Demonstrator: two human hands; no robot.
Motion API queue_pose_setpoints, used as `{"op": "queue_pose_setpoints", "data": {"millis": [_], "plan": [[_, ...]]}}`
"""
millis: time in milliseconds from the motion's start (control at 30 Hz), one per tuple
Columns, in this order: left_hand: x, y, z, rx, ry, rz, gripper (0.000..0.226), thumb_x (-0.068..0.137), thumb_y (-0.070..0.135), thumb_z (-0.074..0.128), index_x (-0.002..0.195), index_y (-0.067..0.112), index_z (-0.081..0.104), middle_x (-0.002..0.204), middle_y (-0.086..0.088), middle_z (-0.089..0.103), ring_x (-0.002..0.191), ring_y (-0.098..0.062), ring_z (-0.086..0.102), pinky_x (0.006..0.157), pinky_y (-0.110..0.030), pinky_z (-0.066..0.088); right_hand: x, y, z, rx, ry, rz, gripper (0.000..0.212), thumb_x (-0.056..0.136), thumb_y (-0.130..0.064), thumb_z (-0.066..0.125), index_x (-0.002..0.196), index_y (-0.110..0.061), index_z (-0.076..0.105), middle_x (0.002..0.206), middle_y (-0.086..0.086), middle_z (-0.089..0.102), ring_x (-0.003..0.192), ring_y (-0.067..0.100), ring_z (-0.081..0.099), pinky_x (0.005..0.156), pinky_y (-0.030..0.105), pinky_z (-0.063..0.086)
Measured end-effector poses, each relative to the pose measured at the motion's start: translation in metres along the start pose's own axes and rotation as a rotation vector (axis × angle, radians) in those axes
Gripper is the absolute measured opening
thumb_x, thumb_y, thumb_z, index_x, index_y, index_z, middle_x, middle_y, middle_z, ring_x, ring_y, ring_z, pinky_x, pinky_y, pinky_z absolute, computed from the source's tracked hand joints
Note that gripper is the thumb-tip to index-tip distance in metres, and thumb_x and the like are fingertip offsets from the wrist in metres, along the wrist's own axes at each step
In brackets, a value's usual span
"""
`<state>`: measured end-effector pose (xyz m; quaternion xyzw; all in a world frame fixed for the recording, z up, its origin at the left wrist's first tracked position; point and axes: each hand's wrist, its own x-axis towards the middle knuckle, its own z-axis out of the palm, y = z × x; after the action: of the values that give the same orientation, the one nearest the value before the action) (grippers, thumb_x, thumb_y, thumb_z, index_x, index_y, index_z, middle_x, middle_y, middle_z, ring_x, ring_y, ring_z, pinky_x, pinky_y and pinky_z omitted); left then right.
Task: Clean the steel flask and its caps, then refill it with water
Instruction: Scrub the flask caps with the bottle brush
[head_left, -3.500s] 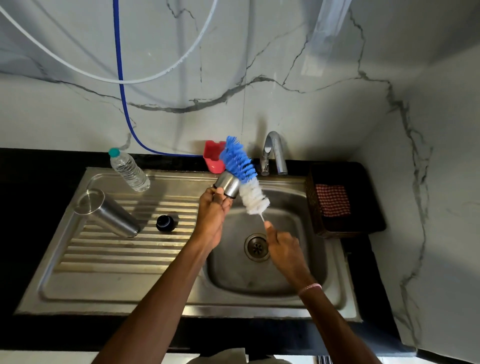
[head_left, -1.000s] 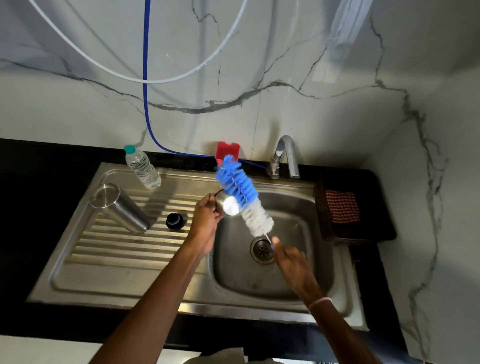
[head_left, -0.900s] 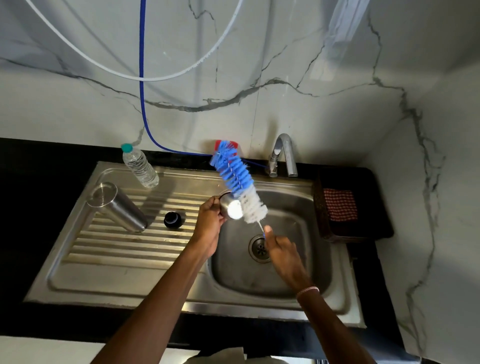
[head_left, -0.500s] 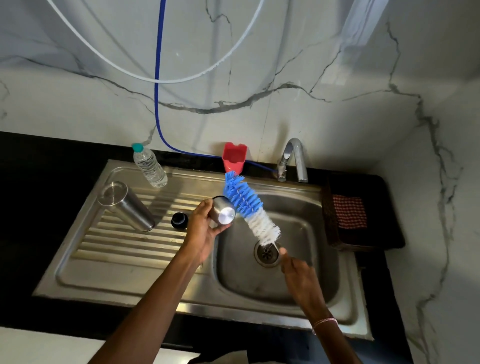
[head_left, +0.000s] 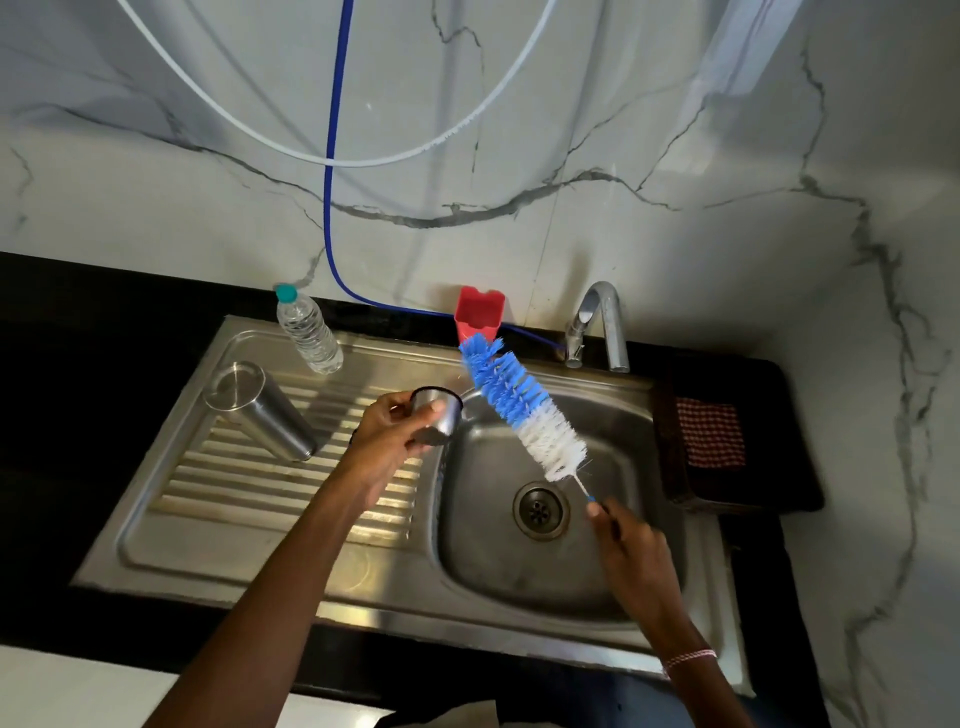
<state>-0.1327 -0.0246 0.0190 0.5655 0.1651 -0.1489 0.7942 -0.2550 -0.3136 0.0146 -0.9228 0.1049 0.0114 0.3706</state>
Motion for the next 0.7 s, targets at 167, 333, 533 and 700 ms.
{"op": "queue_pose_setpoints", "data": {"millis": [167, 333, 533, 700], "plan": [[0.012, 0.014, -0.018, -0.303, -0.27, -0.044, 0.058, 0.081, 0.024, 0.079, 0.133, 0.005, 0.061, 0.135, -0.018, 0.065, 0.112, -0.042, 0.067, 0.087, -0.042, 0.058, 0.003, 0.002, -0.013, -0.106, 0.067, -0.253, 0.029, 0.1, -0.049, 0.051, 0.118, -0.031, 0.065, 0.051, -0.017, 0.049, 0.042, 0.001, 0.048, 0.044, 0.013, 0.036], [0.026, 0.026, -0.01, -0.275, -0.099, -0.043, 0.029, 0.104, 0.029, 0.051, 0.099, 0.015, 0.075, 0.111, -0.013, 0.074, 0.087, -0.03, 0.071, 0.071, -0.038, 0.057, 0.019, -0.001, -0.028, -0.267, 0.163, -0.395, 0.038, 0.096, -0.052, 0.046, 0.122, -0.038, 0.07, 0.067, -0.004, 0.07, 0.05, 0.022, 0.065, 0.042, 0.034, 0.05], [0.05, 0.025, 0.001, 0.17, -0.02, -0.124, 0.034, 0.102, 0.046, 0.055, 0.103, 0.015, 0.067, 0.08, -0.003, 0.066, 0.064, -0.012, 0.057, 0.05, -0.023, 0.044, 0.041, -0.021, -0.053, -0.694, 0.211, -0.707, 0.041, 0.092, -0.014, 0.047, 0.124, -0.025, 0.069, 0.071, 0.005, 0.06, 0.041, 0.024, 0.05, 0.041, 0.024, 0.029], [0.056, 0.017, 0.019, 0.278, 0.015, 0.019, 0.023, 0.105, 0.029, 0.048, 0.093, 0.018, 0.065, 0.075, -0.004, 0.059, 0.062, -0.015, 0.048, 0.051, -0.026, 0.033, 0.044, -0.051, -0.036, -0.405, -0.074, -0.297, 0.028, 0.095, -0.016, 0.059, 0.118, -0.026, 0.072, 0.075, 0.007, 0.067, 0.055, 0.027, 0.062, 0.051, 0.029, 0.045]]}}
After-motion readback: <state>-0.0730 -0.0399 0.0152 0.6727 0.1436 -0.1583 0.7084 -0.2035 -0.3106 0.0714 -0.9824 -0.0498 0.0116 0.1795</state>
